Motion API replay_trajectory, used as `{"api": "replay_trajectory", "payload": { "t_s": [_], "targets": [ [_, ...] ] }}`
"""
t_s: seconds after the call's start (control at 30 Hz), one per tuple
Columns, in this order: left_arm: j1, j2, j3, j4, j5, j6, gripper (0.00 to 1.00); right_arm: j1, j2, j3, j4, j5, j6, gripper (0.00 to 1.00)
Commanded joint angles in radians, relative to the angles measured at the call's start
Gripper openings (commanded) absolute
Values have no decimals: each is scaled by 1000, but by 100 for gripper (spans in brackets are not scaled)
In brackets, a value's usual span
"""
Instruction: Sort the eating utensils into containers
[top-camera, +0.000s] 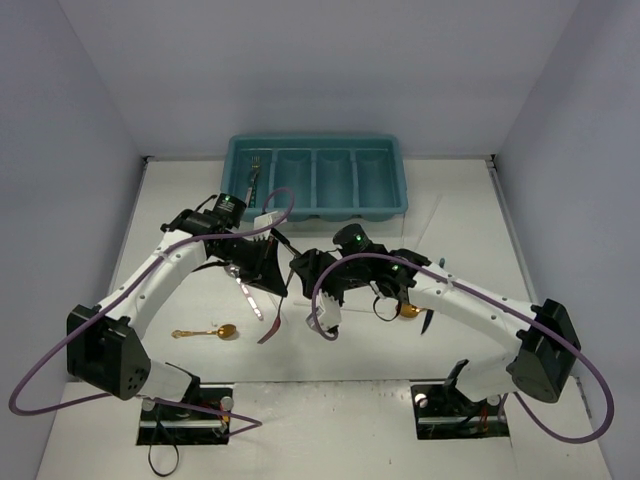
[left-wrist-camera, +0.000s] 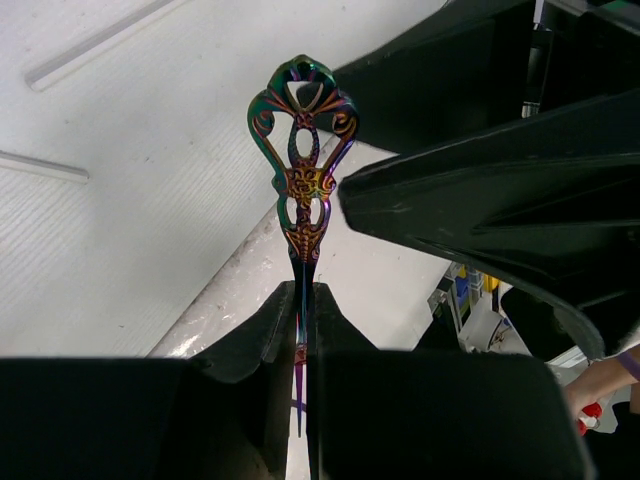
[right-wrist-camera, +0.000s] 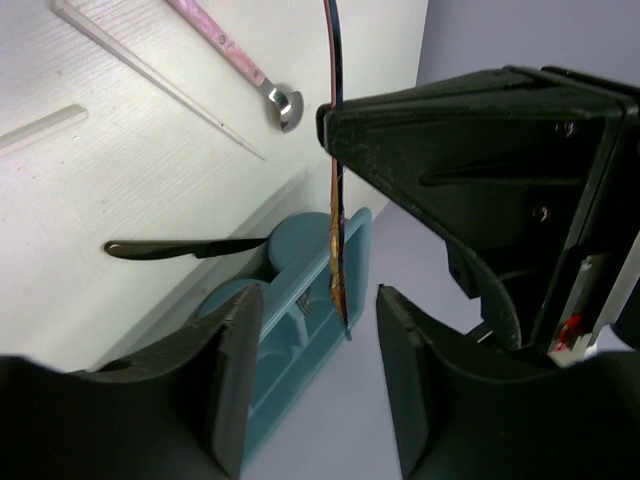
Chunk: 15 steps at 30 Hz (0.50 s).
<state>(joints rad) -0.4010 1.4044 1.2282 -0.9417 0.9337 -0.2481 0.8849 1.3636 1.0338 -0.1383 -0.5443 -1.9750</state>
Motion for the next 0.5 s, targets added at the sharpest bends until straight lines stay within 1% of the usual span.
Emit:
{"api": "replay_trajectory", "payload": {
  "t_s": [0.0,0.1,0.2,0.27,0.3,0.33,0.4,0.43,0.47],
  "targets": [
    [-16,-35,23,7,10,-7,0,26,26,62,40,9,-15,39],
    [-21,-38,24,7,8,-6,0,34,39,71,42,21,-2,28],
    [-27,-42,22,7,8,-5,0,51,49,83,43,46,28,11],
    [-31,-45,21,7,4,2,0,56,49,85,43,49,25,1],
    [-32,-48,20,7,4,6,9,58,47,83,43,48,21,0],
    [-32,-53,19,7,5,10,20,60,45,81,43,47,16,0],
    [-32,-68,27,6,-23,13,66,65,37,81,43,53,16,0],
    [-32,-76,34,5,-47,13,81,67,33,80,43,53,16,0],
    [-30,-86,40,4,-64,15,90,70,29,79,43,55,17,0]
  ]
}}
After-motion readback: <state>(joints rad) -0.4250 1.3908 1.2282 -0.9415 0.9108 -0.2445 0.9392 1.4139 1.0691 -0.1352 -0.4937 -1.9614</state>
